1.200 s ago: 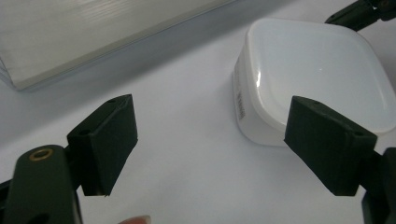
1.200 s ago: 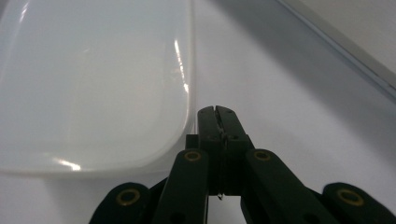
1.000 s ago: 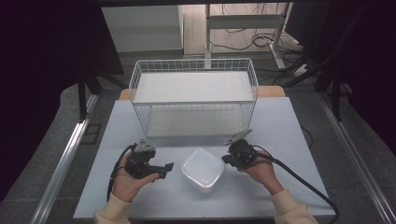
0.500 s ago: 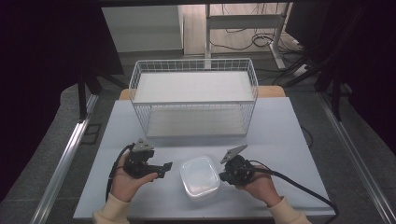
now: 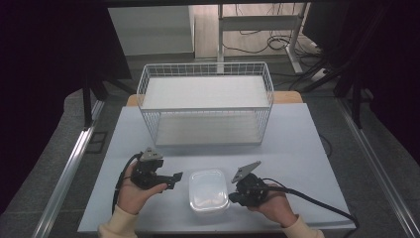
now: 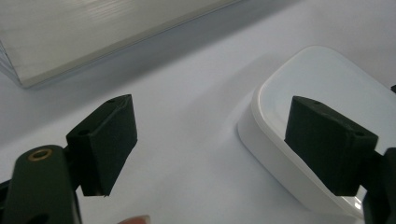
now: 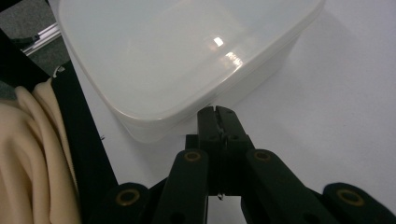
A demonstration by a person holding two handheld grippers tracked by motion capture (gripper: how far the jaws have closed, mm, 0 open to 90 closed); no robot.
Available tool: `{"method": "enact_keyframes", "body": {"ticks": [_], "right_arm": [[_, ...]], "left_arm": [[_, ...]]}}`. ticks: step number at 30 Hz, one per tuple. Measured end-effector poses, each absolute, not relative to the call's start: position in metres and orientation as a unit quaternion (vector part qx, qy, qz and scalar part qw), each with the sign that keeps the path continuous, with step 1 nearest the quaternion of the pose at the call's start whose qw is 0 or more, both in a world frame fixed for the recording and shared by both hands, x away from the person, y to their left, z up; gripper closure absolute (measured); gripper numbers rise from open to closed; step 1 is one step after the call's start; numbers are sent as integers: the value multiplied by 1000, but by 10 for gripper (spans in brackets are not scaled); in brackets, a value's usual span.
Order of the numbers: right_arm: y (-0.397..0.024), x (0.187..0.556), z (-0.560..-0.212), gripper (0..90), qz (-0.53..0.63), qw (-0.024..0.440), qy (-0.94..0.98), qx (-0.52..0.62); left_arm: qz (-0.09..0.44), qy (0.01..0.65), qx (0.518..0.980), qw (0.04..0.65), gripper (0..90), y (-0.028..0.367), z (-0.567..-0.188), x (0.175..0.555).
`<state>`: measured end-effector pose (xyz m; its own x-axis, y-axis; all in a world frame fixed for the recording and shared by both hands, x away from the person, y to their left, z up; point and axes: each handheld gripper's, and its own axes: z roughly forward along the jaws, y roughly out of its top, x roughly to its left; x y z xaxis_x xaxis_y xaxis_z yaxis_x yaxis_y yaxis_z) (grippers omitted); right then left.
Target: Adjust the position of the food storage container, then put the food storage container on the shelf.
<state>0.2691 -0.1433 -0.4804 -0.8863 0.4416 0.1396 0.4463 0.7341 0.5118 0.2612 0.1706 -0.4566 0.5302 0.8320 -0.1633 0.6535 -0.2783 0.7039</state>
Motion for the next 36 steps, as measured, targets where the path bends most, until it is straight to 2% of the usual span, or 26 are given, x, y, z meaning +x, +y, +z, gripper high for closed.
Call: {"method": "enact_keyframes", "body": {"ticks": [3, 7, 11, 13, 14, 15, 17, 22, 27, 36], "right_arm": [[-145, 270, -479, 892, -278, 4, -930, -239], [-153, 275, -472, 891, -290, -24, -924, -249], [-165, 280, -467, 841, -319, -33, -906, -276], [-168, 280, -465, 715, -329, -36, -899, -288], [-168, 280, -465, 715, -329, -36, -899, -288], [-169, 279, -464, 588, -341, -41, -892, -296], [-170, 279, -463, 486, -351, -41, -884, -306], [-176, 281, -459, 381, -380, -29, -864, -329], [-179, 280, -455, 346, -404, -15, -848, -344], [-173, 276, -459, 347, -420, 11, -837, -352]], "left_arm": [[119, 470, 790, 375, 168, 171, -457, 261], [121, 471, 789, 376, 167, 173, -455, 260], [121, 475, 785, 380, 167, 175, -454, 259], [121, 475, 784, 382, 167, 176, -454, 257], [121, 475, 784, 382, 167, 176, -454, 257], [117, 477, 781, 386, 166, 176, -453, 255], [117, 476, 780, 389, 165, 176, -452, 251], [110, 483, 771, 400, 159, 177, -450, 244], [99, 490, 766, 405, 159, 180, -453, 242], [67, 499, 756, 418, 153, 176, -455, 236]]}}
